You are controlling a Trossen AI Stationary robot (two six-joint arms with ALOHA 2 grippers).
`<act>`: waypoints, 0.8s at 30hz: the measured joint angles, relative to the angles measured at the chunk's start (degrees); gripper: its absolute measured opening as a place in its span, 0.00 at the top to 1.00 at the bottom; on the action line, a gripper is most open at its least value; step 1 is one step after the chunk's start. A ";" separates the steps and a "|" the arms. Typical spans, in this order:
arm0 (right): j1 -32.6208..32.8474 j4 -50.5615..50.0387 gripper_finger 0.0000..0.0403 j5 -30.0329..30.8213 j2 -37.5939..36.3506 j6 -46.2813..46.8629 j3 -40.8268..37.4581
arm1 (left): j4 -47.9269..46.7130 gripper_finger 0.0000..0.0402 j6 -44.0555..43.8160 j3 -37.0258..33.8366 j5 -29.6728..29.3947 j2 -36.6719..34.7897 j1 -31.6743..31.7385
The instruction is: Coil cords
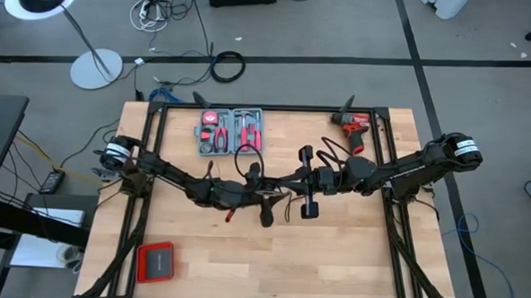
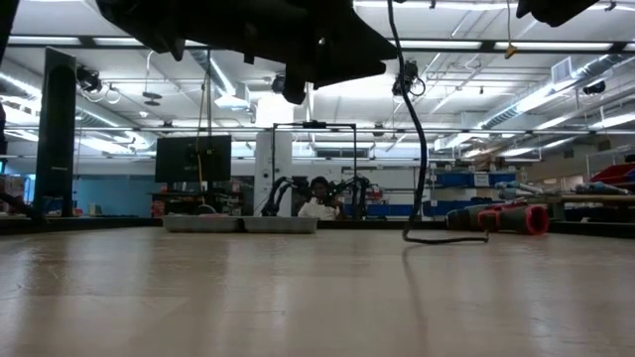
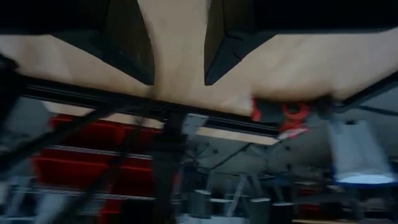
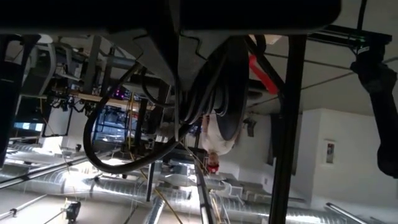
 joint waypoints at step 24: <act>-0.15 -0.04 1.00 -0.18 0.00 0.38 0.00 | 3.25 0.65 1.97 1.59 2.12 0.00 1.14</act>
